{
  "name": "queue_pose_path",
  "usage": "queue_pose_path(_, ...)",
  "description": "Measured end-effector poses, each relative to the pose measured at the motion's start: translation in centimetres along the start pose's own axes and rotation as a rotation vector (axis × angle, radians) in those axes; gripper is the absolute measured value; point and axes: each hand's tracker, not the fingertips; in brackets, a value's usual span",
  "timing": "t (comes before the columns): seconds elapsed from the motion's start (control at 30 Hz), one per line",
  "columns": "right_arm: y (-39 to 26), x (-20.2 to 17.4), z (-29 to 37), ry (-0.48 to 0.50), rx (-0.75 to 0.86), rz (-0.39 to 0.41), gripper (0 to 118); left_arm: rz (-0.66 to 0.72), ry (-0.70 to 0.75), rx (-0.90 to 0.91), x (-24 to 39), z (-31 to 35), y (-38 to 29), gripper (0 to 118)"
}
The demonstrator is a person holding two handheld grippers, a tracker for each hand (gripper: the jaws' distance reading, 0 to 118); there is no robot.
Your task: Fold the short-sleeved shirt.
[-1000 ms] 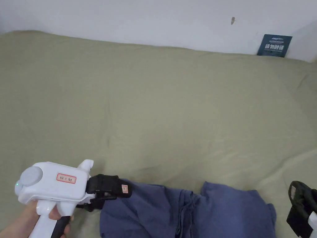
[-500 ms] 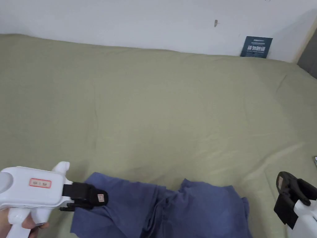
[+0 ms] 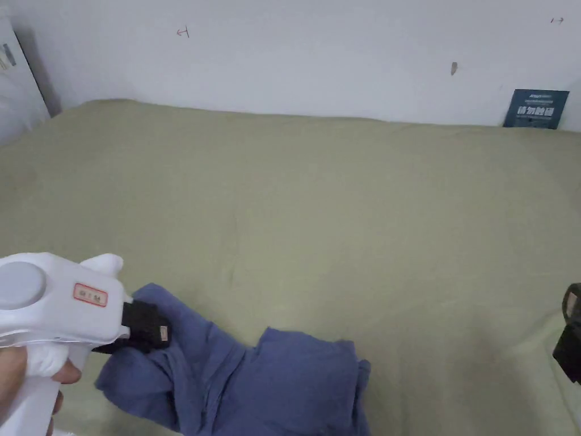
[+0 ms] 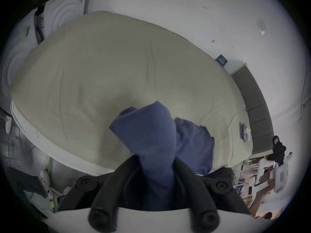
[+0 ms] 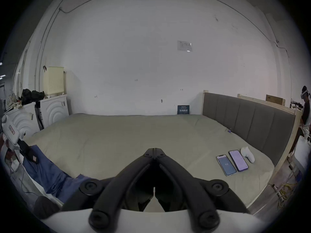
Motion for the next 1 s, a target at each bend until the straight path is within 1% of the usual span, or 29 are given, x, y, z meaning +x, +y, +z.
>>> queue_pose_path(0.23,1.3,1.6,0.9,-0.064,0.07,-0.006,0,-0.22,0.065,-0.06,10.7,-5.0,-1.0,11)
queue_pose_path(0.27,1.5,1.9,0.9,-0.071,0.074,-0.011,0,-0.258,0.079,-0.073,12.0,-6.3,-1.1,16)
queue_pose_path(0.3,1.5,2.1,1.0,-0.075,0.078,-0.018,0,-0.276,0.093,-0.072,13.0,-7.6,-1.6,36)
queue_pose_path(0.33,1.5,2.4,1.1,-0.076,0.079,-0.024,0,-0.309,0.073,-0.071,13.9,-8.8,-2.0,86)
queue_pose_path(0.37,1.5,2.6,1.2,-0.08,0.08,-0.028,0,-0.331,0.034,-0.072,14.9,-10.0,-2.3,113)
queue_pose_path(0.4,1.4,2.7,1.3,-0.086,0.079,-0.028,0,-0.343,0.011,-0.081,15.5,-11.1,-2.6,118)
queue_pose_path(0.47,1.3,3.3,1.5,-0.092,0.065,-0.034,0,-0.36,-0.065,-0.064,16.7,-11.8,-3.2,118)
queue_pose_path(0.53,1.0,3.7,1.6,-0.102,0.057,-0.044,0,-0.344,-0.071,-0.051,16.4,-11.5,-2.9,118)
queue_pose_path(0.57,0.9,3.9,1.7,-0.105,0.054,-0.046,0,-0.335,-0.078,-0.045,15.9,-11.0,-2.7,117)
queue_pose_path(0.63,0.7,4.0,1.7,-0.115,0.047,-0.05,0,-0.281,-0.144,0.01,14.8,-9.0,-2.8,115)
queue_pose_path(0.67,0.6,4.1,1.6,-0.115,0.04,-0.058,0,-0.257,-0.185,0.036,13.7,-8.4,-2.6,110)
queue_pose_path(0.7,0.5,4.0,1.6,-0.106,0.028,-0.072,0,-0.236,-0.252,0.058,12.6,-8.1,-2.7,92)
queue_pose_path(0.73,0.4,3.9,1.5,-0.097,0.017,-0.082,0,-0.207,-0.27,0.044,12.3,-7.7,-2.9,39)
queue_pose_path(0.77,0.2,3.7,1.4,-0.092,0.012,-0.088,0,-0.158,-0.301,0.014,11.3,-8.8,-3.1,0)
queue_pose_path(0.8,0.0,3.4,1.3,-0.085,0.004,-0.09,0,-0.123,-0.327,0.02,10.2,-9.7,-3.5,0)
queue_pose_path(0.93,-0.9,2.1,1.0,-0.06,-0.04,-0.072,0,-0.057,-0.446,-0.177,7.3,-16.3,-5.5,0)
queue_pose_path(1.0,-1.5,1.7,0.8,-0.043,-0.07,-0.066,0,-0.033,-0.495,-0.233,6.9,-19.3,-6.7,0)
